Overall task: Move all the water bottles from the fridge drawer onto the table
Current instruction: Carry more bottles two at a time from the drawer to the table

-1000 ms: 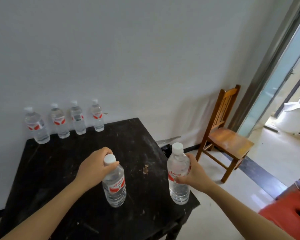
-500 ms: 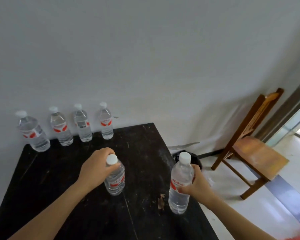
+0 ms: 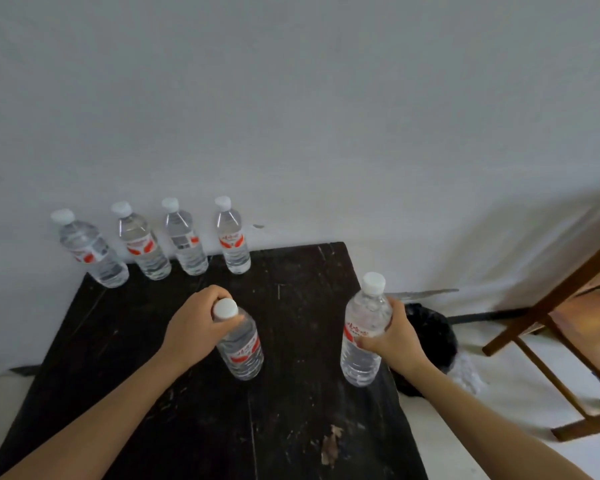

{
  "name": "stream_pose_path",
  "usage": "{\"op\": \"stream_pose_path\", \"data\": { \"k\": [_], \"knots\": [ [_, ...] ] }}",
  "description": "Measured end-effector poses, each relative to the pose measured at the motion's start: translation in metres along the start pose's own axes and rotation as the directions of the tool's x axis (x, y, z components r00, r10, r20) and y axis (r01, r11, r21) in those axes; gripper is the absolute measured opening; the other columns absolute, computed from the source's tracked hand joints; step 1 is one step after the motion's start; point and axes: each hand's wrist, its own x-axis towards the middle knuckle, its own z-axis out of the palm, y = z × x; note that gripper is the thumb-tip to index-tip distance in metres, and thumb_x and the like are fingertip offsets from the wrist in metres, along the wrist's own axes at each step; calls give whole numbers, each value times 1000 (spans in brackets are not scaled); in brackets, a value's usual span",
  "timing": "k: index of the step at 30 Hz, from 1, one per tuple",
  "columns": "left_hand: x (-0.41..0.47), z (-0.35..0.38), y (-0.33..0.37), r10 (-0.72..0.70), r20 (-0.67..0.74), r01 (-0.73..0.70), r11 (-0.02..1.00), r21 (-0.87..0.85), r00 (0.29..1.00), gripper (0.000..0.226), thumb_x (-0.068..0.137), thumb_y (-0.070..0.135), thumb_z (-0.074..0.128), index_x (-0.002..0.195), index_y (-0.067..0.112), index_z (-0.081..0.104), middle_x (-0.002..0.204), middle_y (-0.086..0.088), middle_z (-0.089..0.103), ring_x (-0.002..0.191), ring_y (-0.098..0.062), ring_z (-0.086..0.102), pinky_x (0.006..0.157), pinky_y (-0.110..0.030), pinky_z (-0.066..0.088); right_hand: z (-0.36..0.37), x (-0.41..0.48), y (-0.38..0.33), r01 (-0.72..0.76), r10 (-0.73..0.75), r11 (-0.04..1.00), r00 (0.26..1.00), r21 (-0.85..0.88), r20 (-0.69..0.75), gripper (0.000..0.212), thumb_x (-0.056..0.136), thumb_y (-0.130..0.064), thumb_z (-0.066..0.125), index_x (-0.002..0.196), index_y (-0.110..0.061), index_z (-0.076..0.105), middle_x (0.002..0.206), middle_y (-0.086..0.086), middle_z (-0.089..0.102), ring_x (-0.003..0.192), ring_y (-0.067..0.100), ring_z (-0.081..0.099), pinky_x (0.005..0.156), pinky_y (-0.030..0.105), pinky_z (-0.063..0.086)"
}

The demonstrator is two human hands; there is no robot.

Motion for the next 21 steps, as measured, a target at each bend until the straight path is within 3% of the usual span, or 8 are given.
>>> {"op": "stream_pose_path", "data": {
  "k": [3, 7, 11, 16, 21],
  "knots": [
    [17, 7, 3, -35, -50, 33, 999, -36, 998, 22, 73, 18, 75, 82, 22, 55, 81, 7, 59, 80, -13, 56, 73, -36, 49, 0, 20, -1, 25, -25, 1000, 1000, 1, 7, 69, 66, -20, 81, 120, -20, 38, 100, -6, 51, 92, 14, 54, 83, 31, 48],
    [38, 16, 5, -32, -56, 31, 999, -22, 998, 25, 73, 17, 75, 90, 18, 56, 85, 11, 57, 84, -13, 56, 78, -36, 49, 2, 31, 4, 52, -51, 998, 998, -18, 39, 59, 68, -26, 79, 106, -32, 34, 85, -22, 48, 78, 4, 51, 77, 27, 41],
    [59, 26, 6, -19, -30, 19, 1000, -25, 999, 26, 74, 16, 73, 93, 16, 55, 88, 5, 58, 86, -15, 57, 79, -34, 49, 8, 40, 10, 31, -29, 999, 998, -28, 62, 64, 67, -28, 80, 110, -32, 34, 88, -23, 47, 86, 7, 52, 80, 25, 44],
    [78, 38, 0, -2, -21, 2, 1000, -6, 1000, 27, 76, 20, 72, 93, 20, 52, 86, 8, 55, 81, -8, 53, 69, -19, 40, 14, 49, 11, 16, -14, 999, 999, -39, 51, 73, 66, -25, 82, 123, -24, 37, 100, -13, 49, 91, 8, 51, 84, 26, 46],
    [104, 44, -1, 53, -17, -52, 997, 56, 998, 27, 79, 27, 69, 96, 21, 50, 89, 9, 54, 83, -7, 54, 73, -22, 44, 20, 70, 2, 40, -40, 999, 999, -13, 2, 66, 66, -26, 80, 117, -27, 38, 92, -20, 48, 85, 8, 53, 81, 28, 48]
  ]
}}
